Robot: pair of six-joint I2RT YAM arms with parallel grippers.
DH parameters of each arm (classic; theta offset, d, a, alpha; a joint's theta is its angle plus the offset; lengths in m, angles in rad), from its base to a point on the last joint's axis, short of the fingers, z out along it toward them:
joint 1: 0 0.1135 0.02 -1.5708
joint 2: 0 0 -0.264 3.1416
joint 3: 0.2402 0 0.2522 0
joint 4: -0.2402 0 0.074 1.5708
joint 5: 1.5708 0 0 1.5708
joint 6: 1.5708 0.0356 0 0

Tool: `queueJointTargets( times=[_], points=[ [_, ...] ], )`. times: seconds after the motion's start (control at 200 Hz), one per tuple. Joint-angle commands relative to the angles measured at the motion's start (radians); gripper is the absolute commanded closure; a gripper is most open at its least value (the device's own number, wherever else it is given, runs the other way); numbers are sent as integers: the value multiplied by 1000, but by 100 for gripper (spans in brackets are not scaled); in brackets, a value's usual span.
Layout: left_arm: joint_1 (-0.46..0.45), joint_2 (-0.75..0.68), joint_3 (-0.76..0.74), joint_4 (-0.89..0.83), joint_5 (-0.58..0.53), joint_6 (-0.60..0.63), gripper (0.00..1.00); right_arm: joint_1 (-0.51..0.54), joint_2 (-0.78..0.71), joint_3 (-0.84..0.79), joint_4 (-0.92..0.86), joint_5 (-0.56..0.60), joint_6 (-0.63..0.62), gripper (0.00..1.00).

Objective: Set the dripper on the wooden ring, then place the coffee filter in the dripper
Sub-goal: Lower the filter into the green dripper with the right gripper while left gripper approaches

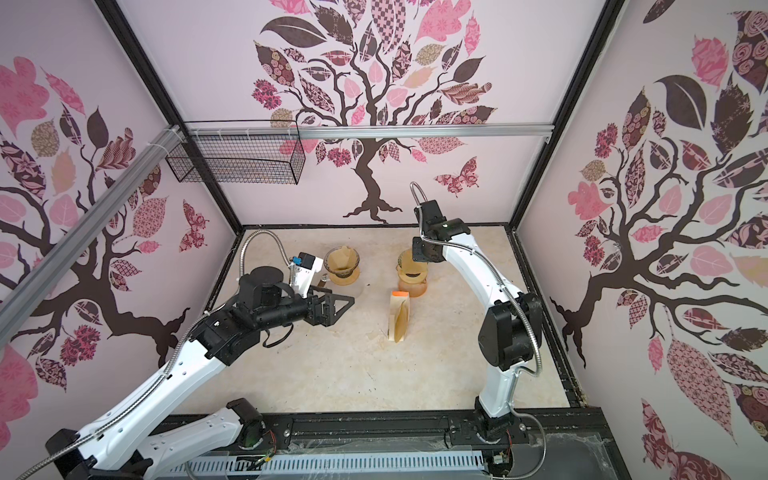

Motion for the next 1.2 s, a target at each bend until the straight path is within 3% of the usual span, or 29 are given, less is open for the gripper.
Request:
queueJointTargets(
  times=[0.0,0.675,1.195],
  points=[
    [-9,45,88,-31,-15,23,2,-1,44,74,-46,28,-20,97],
    [-45,135,169,-28,-16,31,2,-1,167,193,-129,58,-35,95],
    [-53,164,199,-29,-24,30,2,-1,150,183,-100,47,-38,68]
  ],
)
